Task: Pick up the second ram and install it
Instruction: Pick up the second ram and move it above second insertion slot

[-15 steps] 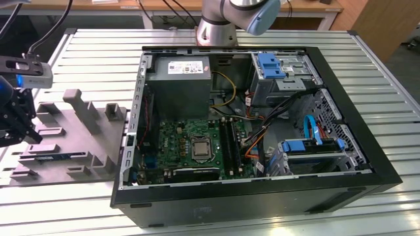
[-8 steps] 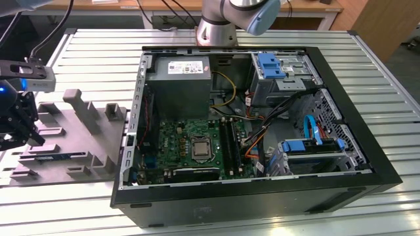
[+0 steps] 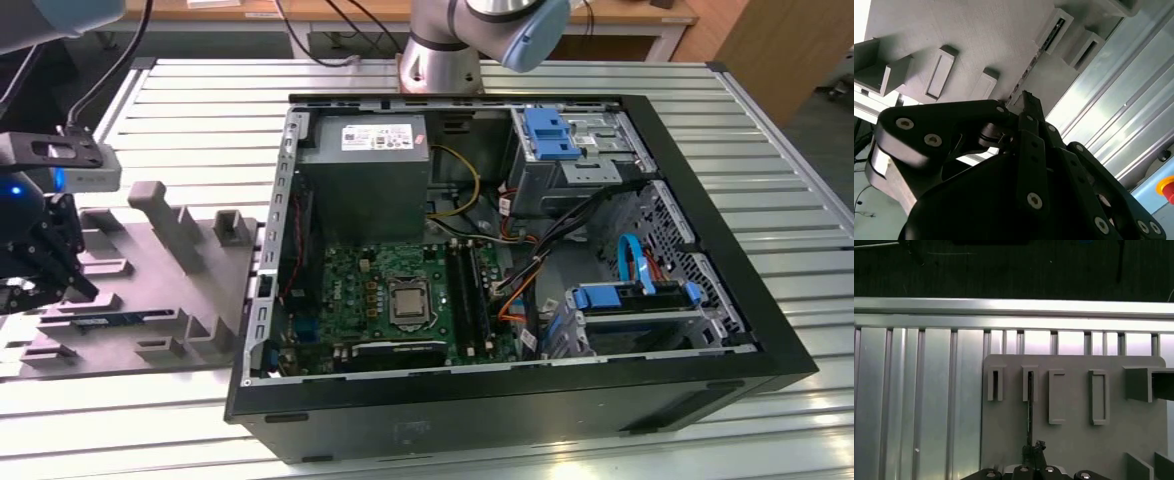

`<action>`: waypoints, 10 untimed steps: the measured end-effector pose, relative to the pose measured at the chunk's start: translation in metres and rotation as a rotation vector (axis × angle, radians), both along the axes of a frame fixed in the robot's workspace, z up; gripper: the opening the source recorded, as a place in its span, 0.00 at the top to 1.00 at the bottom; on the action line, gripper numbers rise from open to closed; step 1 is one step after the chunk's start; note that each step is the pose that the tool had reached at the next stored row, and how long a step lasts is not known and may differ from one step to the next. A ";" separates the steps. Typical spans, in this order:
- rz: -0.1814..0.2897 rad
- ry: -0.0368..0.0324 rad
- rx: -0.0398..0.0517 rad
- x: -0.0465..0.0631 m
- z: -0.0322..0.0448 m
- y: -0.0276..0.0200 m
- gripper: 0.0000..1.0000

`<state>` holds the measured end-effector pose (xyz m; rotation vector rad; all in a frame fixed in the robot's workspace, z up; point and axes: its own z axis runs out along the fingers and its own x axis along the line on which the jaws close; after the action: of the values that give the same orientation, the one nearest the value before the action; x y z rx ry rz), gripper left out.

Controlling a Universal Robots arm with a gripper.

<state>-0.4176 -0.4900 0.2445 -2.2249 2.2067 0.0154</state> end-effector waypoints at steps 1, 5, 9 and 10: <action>0.002 0.0000 0.0001 0.000 -0.0018 0.0000 0.89; 0.006 0.0001 -0.0001 0.000 -0.0064 0.0000 0.89; 0.008 0.0001 -0.0003 0.000 -0.0103 -0.0002 0.89; 0.009 0.0002 -0.0004 0.000 -0.0113 -0.0004 0.89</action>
<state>-0.4176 -0.4904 0.2332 -2.2351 2.1969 0.0152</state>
